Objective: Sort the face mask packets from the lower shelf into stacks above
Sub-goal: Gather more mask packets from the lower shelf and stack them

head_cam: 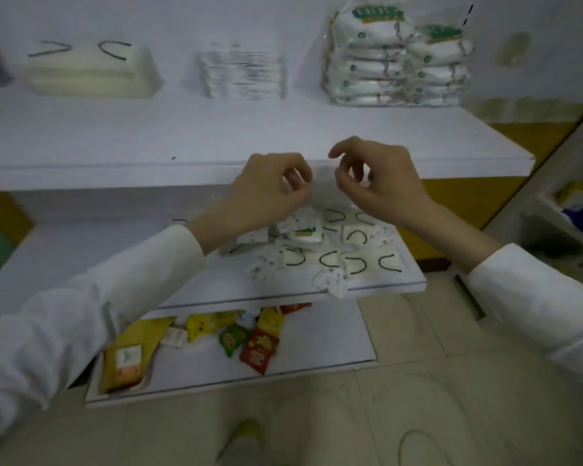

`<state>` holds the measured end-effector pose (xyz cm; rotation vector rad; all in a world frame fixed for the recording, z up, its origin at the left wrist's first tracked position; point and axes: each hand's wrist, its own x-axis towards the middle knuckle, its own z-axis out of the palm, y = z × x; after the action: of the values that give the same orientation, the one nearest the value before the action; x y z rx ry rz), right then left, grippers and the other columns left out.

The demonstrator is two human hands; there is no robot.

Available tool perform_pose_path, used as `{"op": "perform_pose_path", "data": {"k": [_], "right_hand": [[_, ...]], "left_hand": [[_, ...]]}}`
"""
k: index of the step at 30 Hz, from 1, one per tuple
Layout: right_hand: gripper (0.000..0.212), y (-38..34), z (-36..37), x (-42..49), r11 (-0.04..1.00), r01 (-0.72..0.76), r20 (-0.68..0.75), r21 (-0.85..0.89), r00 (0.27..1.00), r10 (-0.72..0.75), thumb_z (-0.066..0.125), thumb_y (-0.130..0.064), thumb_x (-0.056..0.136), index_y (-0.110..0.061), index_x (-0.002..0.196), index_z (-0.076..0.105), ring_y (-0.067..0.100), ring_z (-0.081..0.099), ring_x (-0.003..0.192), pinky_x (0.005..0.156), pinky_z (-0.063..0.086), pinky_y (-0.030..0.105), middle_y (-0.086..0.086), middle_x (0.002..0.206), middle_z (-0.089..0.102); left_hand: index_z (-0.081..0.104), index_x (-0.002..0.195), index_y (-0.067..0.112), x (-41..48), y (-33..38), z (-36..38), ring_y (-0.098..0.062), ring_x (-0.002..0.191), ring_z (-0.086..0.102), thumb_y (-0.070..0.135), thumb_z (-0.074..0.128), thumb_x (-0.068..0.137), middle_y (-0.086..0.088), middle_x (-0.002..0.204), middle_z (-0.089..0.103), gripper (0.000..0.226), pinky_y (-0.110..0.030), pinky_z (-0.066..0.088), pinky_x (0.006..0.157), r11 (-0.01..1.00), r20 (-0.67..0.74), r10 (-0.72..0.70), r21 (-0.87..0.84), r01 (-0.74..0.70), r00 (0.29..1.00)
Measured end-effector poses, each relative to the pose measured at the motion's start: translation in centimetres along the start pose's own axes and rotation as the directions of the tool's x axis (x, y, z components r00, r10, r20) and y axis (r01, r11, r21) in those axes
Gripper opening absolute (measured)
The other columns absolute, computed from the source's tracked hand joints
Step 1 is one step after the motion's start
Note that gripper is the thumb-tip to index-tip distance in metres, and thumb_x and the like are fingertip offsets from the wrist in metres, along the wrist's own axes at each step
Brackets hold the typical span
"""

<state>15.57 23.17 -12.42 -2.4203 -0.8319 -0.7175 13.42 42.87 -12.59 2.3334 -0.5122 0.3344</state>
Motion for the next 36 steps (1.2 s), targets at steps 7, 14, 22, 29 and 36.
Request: {"op": "perform_pose_path", "data": {"k": [7,14,22,29,36], "right_hand": [[0.027,2.5,7.9,-6.3,0.997,-0.075,0.142,0.008,0.987,0.073,0.048,-0.028,0.083,-0.014,0.088,0.07,0.015,0.058,0.054,0.052,0.05,0.031,-0.001,0.063,0.063],[0.018,8.4,22.7,-10.7,0.832,-0.552,0.409,0.062,0.774,0.483,0.056,-0.014,0.086,-0.013,0.091,0.073,0.026,0.066,0.067,0.064,0.056,0.041,0.01,0.076,0.072],[0.033,9.6,37.0,-4.5,0.757,-0.649,0.503,-0.077,0.63,0.592,0.041,-0.009,0.097,-0.007,0.124,0.06,0.032,0.059,0.111,0.093,0.045,0.033,0.015,0.119,0.065],[0.03,10.7,43.2,1.5,0.561,-0.751,0.436,-0.348,0.4,0.806,0.043,-0.016,0.099,-0.003,0.122,0.056,0.032,0.055,0.117,0.094,0.045,0.039,0.015,0.125,0.058],[0.035,12.0,44.5,1.8,0.37,-0.919,0.411,-0.136,0.287,0.865,0.05,-0.013,0.092,-0.001,0.125,0.053,0.033,0.054,0.118,0.091,0.045,0.033,0.018,0.126,0.058]], "left_hand": [[0.068,0.089,0.015,-4.9,-9.9,4.3,-0.005,0.068,0.058,0.012,0.064,0.085,0.0,0.085,0.065,0.006,-0.018,0.047,0.071,0.927,0.165,-0.363,-0.031,0.373,0.917],[0.068,0.088,0.011,-10.0,-21.3,9.0,-0.012,0.076,0.059,0.005,0.061,0.086,-0.002,0.087,0.066,0.01,-0.015,0.043,0.071,0.796,0.257,-0.58,-0.021,0.604,0.773],[0.065,0.08,0.018,-10.4,-28.7,11.8,0.0,0.061,0.059,0.003,0.062,0.084,0.007,0.075,0.063,0.016,0.001,0.037,0.06,0.763,0.154,-0.637,-0.016,0.646,0.755],[0.062,0.076,0.028,-11.1,-31.8,12.8,-0.011,0.07,0.065,0.004,0.063,0.086,0.01,0.077,0.067,0.025,-0.011,0.048,0.065,0.745,0.117,-0.65,-0.096,0.66,0.751],[0.06,0.076,0.032,-12.0,-33.0,12.6,-0.008,0.073,0.065,0.006,0.062,0.086,0.013,0.077,0.066,0.028,-0.013,0.048,0.066,0.724,0.12,-0.677,-0.071,0.686,0.726]]}}
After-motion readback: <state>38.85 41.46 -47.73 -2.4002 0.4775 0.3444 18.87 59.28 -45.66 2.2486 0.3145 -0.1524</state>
